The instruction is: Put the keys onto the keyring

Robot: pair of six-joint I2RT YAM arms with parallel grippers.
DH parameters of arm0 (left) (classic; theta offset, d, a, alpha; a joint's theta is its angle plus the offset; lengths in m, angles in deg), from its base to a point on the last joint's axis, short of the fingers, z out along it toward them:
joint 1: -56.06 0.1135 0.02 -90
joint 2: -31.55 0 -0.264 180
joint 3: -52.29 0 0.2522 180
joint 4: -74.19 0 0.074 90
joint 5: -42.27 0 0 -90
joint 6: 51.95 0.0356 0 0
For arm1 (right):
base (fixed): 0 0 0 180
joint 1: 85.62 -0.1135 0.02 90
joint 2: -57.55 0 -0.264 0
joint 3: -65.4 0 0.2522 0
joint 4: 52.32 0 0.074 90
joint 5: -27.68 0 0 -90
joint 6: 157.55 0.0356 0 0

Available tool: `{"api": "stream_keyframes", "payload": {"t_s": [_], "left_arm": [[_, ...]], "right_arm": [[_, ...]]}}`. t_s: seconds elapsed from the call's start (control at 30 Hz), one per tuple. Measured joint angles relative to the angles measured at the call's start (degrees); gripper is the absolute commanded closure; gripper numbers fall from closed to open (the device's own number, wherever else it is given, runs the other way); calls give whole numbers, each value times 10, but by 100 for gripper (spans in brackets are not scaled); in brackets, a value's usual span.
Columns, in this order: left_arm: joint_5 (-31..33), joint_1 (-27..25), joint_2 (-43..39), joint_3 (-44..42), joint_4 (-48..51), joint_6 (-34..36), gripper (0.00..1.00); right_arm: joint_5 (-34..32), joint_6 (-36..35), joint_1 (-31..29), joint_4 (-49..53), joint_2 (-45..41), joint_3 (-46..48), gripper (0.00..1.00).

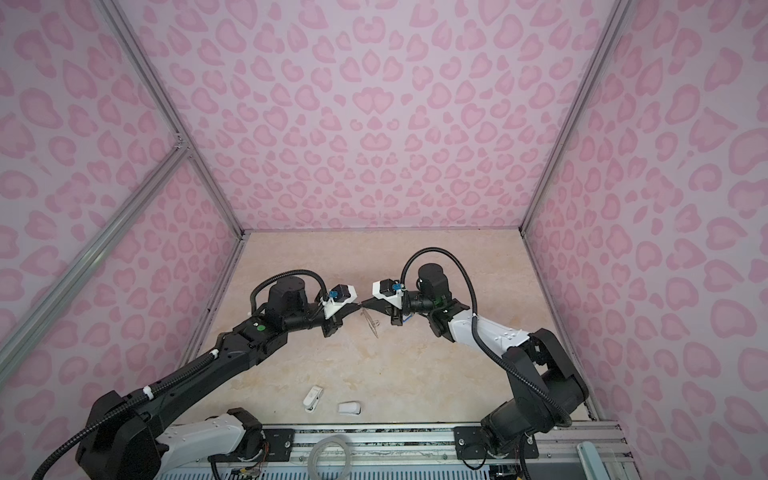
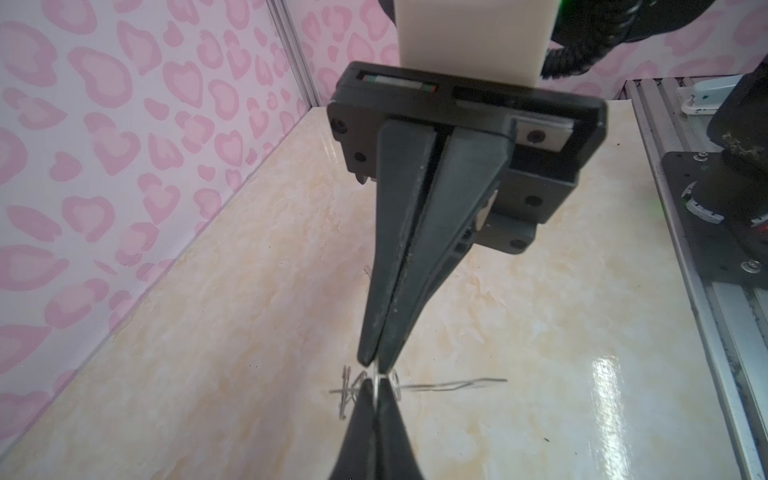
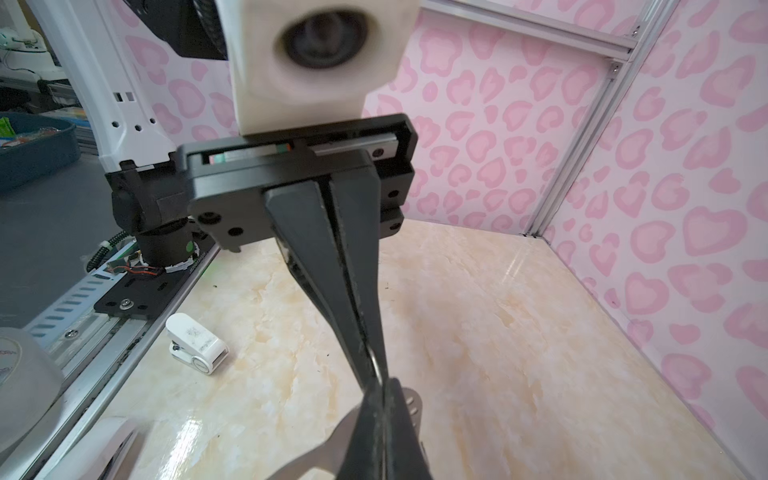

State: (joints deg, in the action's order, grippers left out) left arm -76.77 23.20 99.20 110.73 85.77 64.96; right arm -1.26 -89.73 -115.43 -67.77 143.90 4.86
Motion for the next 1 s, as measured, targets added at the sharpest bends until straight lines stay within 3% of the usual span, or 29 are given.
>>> {"api": "stream_keyframes", "payload": {"t_s": [0.17, 0.33, 1.0], "left_arm": [[-1, 0, -1, 4, 3, 7, 97], [-6, -2, -1, 10, 5, 15, 97], [-11, -28, 25, 55, 51, 56, 97]], "right_arm": [[-24, -13, 29, 1, -37, 33, 75], [-45, -66, 32, 72, -67, 28, 76], [-88, -120, -7, 150, -97, 7, 81]]}}
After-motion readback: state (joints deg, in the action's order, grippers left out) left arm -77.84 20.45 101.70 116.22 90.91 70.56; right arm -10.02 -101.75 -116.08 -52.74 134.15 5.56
